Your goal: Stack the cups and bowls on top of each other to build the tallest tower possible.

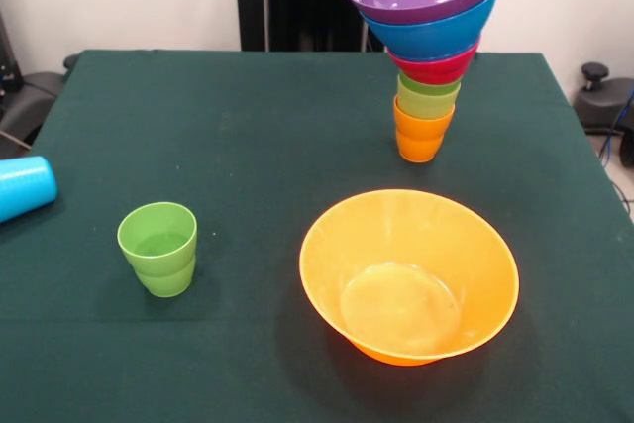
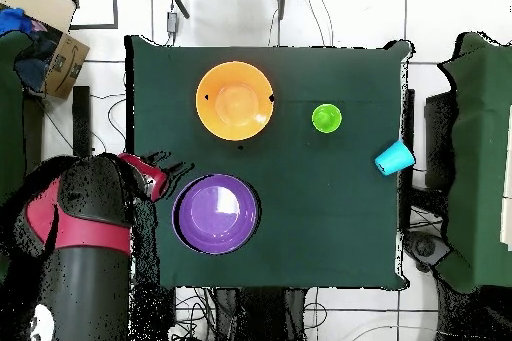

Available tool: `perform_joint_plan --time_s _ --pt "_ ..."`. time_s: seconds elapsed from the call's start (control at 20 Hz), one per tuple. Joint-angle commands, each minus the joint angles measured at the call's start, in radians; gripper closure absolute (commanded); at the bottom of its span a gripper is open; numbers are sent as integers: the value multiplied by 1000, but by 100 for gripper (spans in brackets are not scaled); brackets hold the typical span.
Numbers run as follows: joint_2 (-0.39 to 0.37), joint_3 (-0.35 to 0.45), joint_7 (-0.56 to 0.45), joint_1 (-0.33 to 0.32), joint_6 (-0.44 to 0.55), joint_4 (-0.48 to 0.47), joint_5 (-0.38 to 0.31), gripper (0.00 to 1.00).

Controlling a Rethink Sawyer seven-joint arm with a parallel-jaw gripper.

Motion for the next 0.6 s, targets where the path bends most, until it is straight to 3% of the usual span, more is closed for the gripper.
perform_joint_plan --time_s 0.05,0.6 --pt "22 120 -122 -36 18 -13 13 0" --pt "8 113 -57 -28 -54 24 -8 0"
